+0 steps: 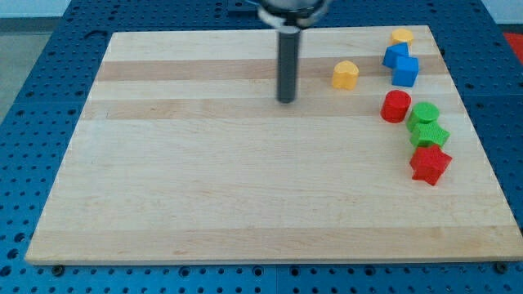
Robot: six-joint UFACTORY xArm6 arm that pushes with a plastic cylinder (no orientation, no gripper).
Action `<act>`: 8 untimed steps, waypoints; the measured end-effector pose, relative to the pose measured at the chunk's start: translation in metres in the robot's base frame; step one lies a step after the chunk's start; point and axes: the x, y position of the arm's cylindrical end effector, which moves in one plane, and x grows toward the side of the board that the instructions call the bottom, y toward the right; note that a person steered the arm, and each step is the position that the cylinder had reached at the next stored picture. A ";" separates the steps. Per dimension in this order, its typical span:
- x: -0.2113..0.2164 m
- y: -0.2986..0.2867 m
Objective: Move the blue triangle closer to the yellow heart
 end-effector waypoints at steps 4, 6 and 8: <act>-0.176 0.071; -0.177 0.255; -0.133 0.302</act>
